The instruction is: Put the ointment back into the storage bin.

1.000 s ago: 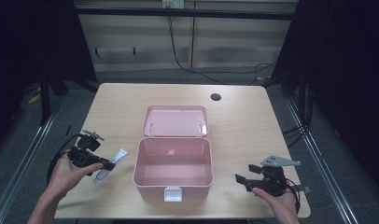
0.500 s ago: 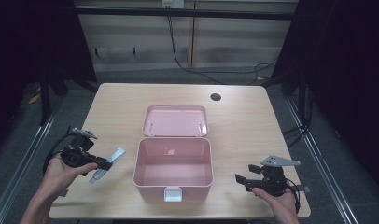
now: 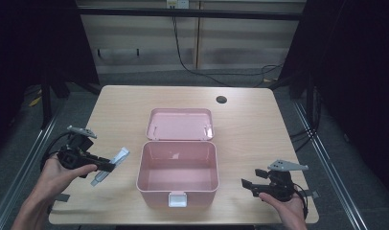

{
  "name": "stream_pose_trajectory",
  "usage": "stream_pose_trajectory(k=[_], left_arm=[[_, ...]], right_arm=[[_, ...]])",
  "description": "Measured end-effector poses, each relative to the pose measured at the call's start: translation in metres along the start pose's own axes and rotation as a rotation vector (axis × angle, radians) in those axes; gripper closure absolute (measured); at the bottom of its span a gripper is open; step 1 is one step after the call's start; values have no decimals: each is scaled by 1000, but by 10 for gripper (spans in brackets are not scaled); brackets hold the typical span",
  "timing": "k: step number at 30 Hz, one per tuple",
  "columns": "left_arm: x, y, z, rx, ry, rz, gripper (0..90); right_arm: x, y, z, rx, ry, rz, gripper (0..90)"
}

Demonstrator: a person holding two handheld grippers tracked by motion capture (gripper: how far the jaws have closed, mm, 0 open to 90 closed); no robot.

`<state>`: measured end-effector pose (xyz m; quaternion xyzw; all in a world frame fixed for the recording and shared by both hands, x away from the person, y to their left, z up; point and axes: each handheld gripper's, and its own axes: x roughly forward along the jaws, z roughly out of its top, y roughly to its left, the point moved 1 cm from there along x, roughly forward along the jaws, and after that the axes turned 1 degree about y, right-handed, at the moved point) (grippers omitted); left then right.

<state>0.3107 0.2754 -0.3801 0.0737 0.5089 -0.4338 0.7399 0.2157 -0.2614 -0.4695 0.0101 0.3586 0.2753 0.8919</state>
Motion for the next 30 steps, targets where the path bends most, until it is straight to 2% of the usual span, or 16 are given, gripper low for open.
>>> stream_pose_trajectory(k=[3,4,6,8,10,12,16,21,23,27,28,30], left_arm=[[-2,-1,1,6,-3,-4,711],[-3,-3,3,-8,-1,3,711],[-5,-5,4,-10,-4,-3,711],[-7,-6,6,16,2,-8,711],[-8,-8,6,12,-8,-13,711],[-12,-11,9,35,-8,-17,711],[-16,-16,14,52,-7,-16,711],[-18,-27,20,78,-6,-30,711],[-16,-34,22,103,12,-39,712],[-17,-40,26,117,13,-35,711],[-20,-43,29,132,16,-39,711],[-23,-47,33,122,-5,-43,711]], right_arm=[[0,0,0,0,0,0,274],[0,0,0,0,0,-1,274],[0,0,0,0,-1,0,274],[0,0,0,-2,-2,1,274],[0,0,0,0,-1,1,273],[0,0,0,1,1,2,273],[0,0,0,1,2,3,273],[1,0,0,-1,-1,3,273],[1,0,0,-1,0,4,273],[1,1,0,-1,3,5,272],[1,1,0,-1,3,6,272],[1,1,0,-1,4,7,271]])
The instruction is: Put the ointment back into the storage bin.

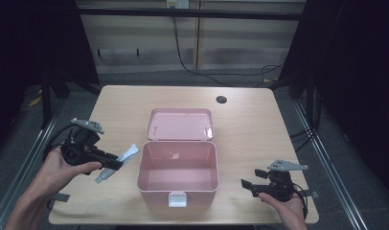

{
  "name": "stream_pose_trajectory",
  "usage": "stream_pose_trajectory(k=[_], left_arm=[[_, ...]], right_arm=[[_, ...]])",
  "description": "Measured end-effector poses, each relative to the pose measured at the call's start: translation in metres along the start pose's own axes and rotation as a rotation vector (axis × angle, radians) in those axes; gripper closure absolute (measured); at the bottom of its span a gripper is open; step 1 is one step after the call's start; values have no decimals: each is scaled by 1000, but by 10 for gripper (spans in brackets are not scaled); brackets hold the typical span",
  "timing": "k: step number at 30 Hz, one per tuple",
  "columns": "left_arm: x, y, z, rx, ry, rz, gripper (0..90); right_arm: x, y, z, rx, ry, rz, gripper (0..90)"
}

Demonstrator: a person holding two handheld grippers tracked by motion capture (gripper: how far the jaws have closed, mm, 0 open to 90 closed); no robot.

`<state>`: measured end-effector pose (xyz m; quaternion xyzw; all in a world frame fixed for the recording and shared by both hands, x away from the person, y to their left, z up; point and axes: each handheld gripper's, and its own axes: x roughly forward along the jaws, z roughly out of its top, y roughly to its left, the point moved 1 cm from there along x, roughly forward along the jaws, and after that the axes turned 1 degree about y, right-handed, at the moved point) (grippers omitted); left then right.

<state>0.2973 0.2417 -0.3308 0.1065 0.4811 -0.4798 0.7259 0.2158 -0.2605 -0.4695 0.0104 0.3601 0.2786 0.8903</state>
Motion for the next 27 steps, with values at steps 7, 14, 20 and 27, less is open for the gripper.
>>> stream_pose_trajectory(k=[7,14,20,27], left_arm=[[1,-11,13,56,19,-10,711],[6,-22,27,91,45,-21,711],[13,-30,39,121,72,-38,711],[19,-37,49,134,83,-40,711]], right_arm=[[0,0,0,1,-4,-4,263],[0,0,0,0,-4,-3,263],[0,0,0,-3,-1,-2,263],[0,0,0,-3,-2,-1,263]])
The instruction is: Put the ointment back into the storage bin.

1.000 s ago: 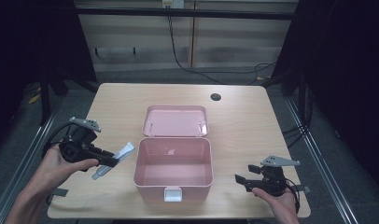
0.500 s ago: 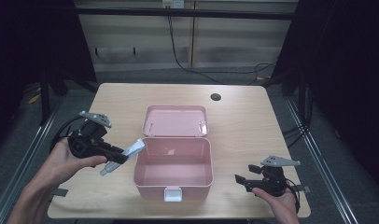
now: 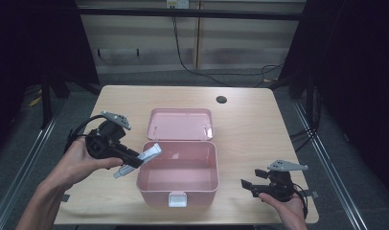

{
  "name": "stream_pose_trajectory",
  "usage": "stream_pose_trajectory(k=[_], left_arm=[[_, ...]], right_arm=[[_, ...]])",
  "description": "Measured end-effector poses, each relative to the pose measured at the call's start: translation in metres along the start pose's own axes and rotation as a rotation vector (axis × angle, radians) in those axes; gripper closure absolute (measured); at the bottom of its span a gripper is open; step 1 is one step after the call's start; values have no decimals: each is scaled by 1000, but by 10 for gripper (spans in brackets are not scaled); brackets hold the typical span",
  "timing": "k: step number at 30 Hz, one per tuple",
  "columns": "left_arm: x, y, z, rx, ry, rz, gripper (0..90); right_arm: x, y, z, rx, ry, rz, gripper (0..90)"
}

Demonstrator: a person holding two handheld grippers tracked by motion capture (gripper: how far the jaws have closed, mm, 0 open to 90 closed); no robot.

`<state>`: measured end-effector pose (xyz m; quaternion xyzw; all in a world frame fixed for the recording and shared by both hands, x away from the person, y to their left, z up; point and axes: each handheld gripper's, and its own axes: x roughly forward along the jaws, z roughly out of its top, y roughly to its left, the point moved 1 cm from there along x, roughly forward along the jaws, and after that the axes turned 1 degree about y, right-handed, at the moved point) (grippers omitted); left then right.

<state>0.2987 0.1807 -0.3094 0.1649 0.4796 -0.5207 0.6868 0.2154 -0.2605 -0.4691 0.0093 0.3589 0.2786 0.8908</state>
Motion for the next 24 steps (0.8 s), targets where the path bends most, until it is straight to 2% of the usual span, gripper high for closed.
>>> stream_pose_trajectory(k=[4,5,6,7,9,12,13,16,20,24], left_arm=[[1,-3,7,16,7,-1,711],[0,-3,10,39,20,-8,711],[3,-7,13,23,3,-16,711],[3,-7,16,50,25,-20,711],[5,-8,18,57,22,-25,711],[11,-9,24,81,51,-46,710],[13,-10,25,86,62,-39,711],[17,-10,28,81,58,-37,711],[24,-8,37,91,85,-46,711],[30,-11,43,94,81,-54,711]], right_arm=[[0,0,0,2,1,0,262],[0,0,0,2,1,0,260],[0,0,0,3,-1,-2,259],[0,0,0,5,-1,-2,258],[0,0,0,4,0,-1,258],[0,0,0,2,0,1,257],[0,0,0,2,0,2,256],[0,0,0,3,-2,2,256],[0,0,0,3,1,3,256],[0,0,0,4,0,4,255]])
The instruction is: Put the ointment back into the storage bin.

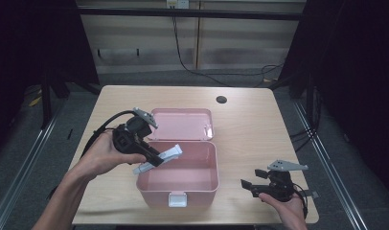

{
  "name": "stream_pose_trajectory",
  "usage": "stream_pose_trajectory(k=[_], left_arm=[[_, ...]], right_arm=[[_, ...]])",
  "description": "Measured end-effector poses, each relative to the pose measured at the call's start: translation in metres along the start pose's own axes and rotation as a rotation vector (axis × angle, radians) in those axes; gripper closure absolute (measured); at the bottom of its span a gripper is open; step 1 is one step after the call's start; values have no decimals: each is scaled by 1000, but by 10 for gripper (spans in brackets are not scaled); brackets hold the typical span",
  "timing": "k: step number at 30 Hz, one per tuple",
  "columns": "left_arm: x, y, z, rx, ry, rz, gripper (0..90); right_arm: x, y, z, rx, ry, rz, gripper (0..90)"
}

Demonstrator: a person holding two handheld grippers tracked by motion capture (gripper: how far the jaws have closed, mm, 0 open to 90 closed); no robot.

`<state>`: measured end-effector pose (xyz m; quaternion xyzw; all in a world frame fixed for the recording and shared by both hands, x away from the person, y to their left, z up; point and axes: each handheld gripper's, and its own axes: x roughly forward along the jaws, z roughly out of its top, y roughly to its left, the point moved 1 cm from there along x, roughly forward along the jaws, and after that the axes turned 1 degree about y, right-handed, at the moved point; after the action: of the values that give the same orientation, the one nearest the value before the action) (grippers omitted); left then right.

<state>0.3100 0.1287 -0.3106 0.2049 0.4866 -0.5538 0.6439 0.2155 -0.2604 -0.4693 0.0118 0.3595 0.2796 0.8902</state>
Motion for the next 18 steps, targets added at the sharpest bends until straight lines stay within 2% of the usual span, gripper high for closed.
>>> stream_pose_trajectory(k=[1,3,7,8,12,18], left_arm=[[5,-2,4,20,14,5,710],[9,-5,9,23,29,6,710],[12,-10,17,62,57,13,710],[14,-13,19,57,46,15,710],[20,-17,31,84,63,1,710],[32,-14,38,77,85,-15,710]], right_arm=[[0,0,0,0,-1,0,255],[0,0,0,0,0,2,255],[0,0,0,0,1,3,255],[0,0,0,0,1,3,255],[0,0,0,-2,-2,2,255],[0,0,0,-2,-1,3,255]])
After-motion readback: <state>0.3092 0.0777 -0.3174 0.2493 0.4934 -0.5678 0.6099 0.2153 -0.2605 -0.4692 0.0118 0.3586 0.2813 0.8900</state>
